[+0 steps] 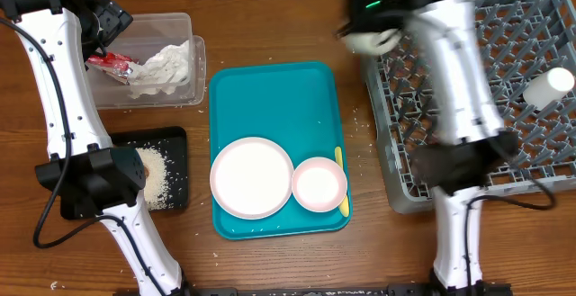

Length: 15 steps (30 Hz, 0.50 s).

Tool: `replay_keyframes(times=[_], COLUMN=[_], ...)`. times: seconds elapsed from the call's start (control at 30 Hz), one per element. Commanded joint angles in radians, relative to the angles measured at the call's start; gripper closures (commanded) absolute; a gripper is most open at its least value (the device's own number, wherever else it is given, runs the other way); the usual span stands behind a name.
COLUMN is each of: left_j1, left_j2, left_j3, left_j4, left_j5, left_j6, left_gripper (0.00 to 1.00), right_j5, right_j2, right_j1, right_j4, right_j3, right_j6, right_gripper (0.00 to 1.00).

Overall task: Sort waste into correct bins and load items into the dishwasher
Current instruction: 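Carry the white bowl right and place it upside down in the rack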

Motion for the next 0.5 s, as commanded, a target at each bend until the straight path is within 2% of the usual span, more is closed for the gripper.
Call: replay_keyframes(times=[0.0,0.13,0.3,0.47], left_j1=[-0.008,-0.008,-0.010,-0.010], left_j2=[0.007,0.007,0.007,0.007], left_j3=[-0.004,-0.004,-0.004,-0.004], left_j4=[0.000,0.001,0.001,0.001], left_j5=[0.004,0.004,0.004,0.004], left_j6=[-0.003,-0.003,-0.002,-0.003], left_gripper=[0.00,0.00,0.00,0.00], right_j5=[-0.318,-0.609,-0.808,-1.006], right_j2=[0.003,0.013,0.021,0.021], right_j1=[-0.158,-0.319,-0.441,-0.504], right_j4=[0.021,0.116,0.282,0.453], right_j3=[-0.011,-0.097,-0.245,-0.414], right_j6=[-0.080,-0.124,-0.123,-0.119], right_gripper=[0.96,0.96,0.96,0.96])
